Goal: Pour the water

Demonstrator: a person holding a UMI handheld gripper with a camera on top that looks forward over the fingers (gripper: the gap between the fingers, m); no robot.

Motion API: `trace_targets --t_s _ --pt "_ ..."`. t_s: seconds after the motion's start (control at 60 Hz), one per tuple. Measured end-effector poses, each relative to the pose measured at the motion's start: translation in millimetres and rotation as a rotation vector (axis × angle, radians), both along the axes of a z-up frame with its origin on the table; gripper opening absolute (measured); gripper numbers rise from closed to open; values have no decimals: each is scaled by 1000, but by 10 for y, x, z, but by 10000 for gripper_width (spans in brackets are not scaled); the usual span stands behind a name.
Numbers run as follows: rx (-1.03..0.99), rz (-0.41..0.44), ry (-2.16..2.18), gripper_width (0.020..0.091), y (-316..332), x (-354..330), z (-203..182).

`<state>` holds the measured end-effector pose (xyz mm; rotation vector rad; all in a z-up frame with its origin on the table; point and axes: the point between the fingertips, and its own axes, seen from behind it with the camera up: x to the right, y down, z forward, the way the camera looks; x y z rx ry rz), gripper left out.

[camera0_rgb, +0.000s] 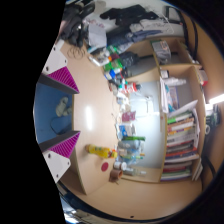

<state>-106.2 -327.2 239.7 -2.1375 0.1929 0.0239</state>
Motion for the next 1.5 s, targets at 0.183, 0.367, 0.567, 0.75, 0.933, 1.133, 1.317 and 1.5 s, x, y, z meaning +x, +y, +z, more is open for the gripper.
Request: trace_targets --t_s 0.183,0.367,0.567,0.75,0.933,1.133,1.317,1.5 --pt "102 -91 -124 828 455 1147 -549" --pt "188 -116 -189 823 1210 1942 -1142" --pt "226 -124 -176 820 1989 2478 -1702" --pt "279 -73 -192 613 2525 2600 -1831" --pt "293 -66 -176 356 2731 2648 -1916" --pt "193 -21 -49 277 2902 2482 -1870" --pt "279 -43 381 274 3325 2175 -1170" --pt "222 -198 1203 274 3709 1902 -738"
